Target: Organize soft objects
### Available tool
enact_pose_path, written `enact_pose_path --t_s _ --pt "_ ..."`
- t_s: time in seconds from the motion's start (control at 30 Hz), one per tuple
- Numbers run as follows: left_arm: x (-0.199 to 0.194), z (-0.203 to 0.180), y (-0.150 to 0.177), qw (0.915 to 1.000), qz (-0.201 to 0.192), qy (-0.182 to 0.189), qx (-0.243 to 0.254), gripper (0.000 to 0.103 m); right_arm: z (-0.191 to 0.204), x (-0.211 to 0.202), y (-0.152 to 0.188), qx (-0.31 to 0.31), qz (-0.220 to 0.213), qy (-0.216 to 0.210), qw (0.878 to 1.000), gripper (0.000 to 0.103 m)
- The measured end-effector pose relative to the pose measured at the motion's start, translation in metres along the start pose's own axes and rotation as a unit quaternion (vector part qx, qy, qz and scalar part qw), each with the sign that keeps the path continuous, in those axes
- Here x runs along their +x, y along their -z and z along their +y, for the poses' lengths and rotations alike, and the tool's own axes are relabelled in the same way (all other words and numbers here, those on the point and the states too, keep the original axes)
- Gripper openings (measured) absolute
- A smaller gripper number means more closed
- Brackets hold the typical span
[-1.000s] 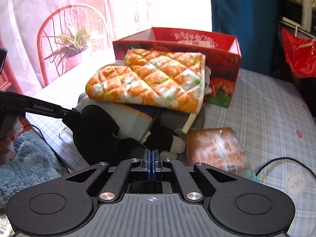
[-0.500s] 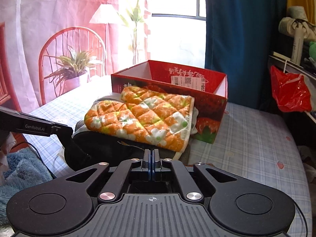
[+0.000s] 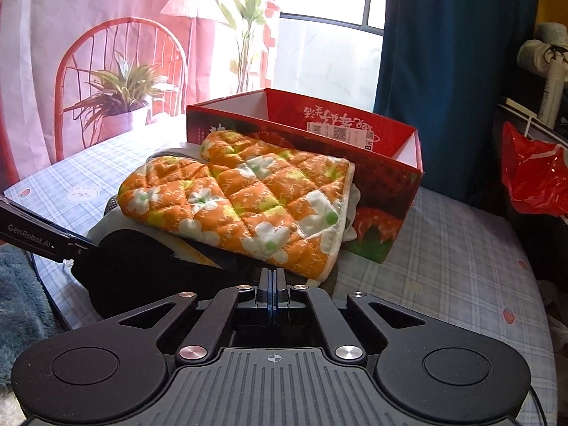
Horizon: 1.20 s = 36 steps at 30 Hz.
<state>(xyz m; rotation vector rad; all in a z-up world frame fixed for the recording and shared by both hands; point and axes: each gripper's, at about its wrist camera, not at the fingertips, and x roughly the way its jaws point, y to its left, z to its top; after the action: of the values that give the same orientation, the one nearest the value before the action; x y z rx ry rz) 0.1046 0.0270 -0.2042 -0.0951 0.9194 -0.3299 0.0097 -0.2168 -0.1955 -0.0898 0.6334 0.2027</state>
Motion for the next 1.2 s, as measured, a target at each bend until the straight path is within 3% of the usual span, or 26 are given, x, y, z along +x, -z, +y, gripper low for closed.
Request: enact_pose_path --t_s 0.07,0.23,0.4,0.63,0.8,0.93,1.2 --pt "0.006 0.002 0.000 0.9999 0.012 0.001 -0.004 0.051 -0.004 0.007 0.001 0.016 0.006 -0.005 1.000 0.000" --pt "0.021 0.003 0.002 0.9990 0.044 -0.002 -0.004 0.051 -0.007 0.019 0.007 0.034 0.013 -0.018 0.999 0.000" --pt "0.025 0.002 0.004 0.9989 0.045 -0.016 0.003 0.035 -0.009 0.018 0.010 0.039 0.012 -0.027 0.999 0.001" --pt "0.026 0.004 0.003 0.9988 0.045 -0.018 -0.008 0.032 -0.021 -0.012 0.014 0.073 0.020 -0.043 0.996 0.018" --pt "0.025 0.003 0.003 0.9987 0.046 -0.019 -0.012 0.032 -0.022 -0.019 0.024 0.087 0.071 -0.054 0.992 0.028" --pt "0.024 0.004 0.003 0.9986 0.047 -0.020 -0.014 0.032 -0.021 -0.018 0.032 0.092 0.096 -0.043 0.990 0.042" --pt "0.024 0.003 0.003 0.9987 0.046 -0.022 -0.010 0.032 -0.027 -0.005 0.041 0.127 0.114 -0.061 0.983 0.050"
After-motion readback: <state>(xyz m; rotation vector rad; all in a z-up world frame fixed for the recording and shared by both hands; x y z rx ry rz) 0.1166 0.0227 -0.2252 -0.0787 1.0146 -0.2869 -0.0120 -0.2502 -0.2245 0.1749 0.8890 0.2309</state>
